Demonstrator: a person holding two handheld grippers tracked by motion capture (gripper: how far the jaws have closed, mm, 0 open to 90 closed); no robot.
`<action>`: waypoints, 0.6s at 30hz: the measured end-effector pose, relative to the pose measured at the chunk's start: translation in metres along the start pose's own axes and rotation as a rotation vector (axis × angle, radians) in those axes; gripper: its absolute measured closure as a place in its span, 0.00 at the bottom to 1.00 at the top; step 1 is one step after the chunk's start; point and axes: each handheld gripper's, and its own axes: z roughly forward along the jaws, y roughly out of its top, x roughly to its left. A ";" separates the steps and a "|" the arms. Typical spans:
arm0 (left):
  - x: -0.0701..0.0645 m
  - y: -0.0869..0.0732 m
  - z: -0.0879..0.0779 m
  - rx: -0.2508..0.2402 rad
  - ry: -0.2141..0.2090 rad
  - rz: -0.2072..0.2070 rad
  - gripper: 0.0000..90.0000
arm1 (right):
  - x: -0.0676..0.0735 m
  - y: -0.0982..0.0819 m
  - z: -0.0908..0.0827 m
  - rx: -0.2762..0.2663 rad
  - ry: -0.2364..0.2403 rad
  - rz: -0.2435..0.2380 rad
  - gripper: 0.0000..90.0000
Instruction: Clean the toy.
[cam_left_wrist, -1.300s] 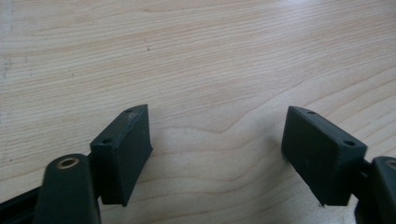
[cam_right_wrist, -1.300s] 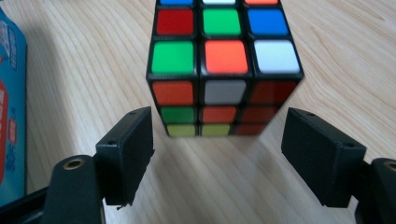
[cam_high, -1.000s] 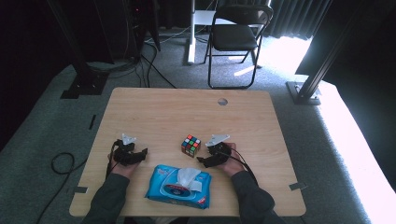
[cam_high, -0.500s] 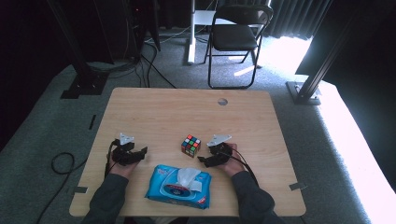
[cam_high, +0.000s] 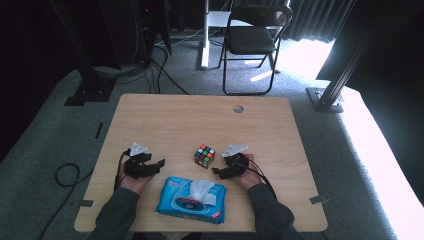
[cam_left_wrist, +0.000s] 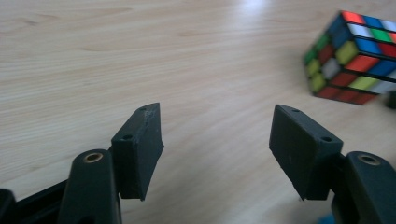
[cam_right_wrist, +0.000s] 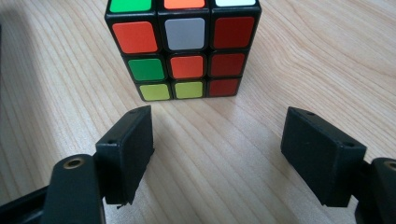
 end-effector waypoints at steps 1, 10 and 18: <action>-0.002 0.001 -0.001 0.002 -0.010 0.007 0.38 | 0.000 0.000 0.000 0.000 0.000 0.000 0.28; -0.018 0.007 -0.011 -0.025 -0.051 0.049 0.38 | 0.000 0.000 0.000 0.000 0.000 -0.001 0.28; -0.035 0.014 -0.021 -0.058 -0.093 0.096 0.38 | 0.000 0.000 0.000 0.000 0.000 0.000 0.28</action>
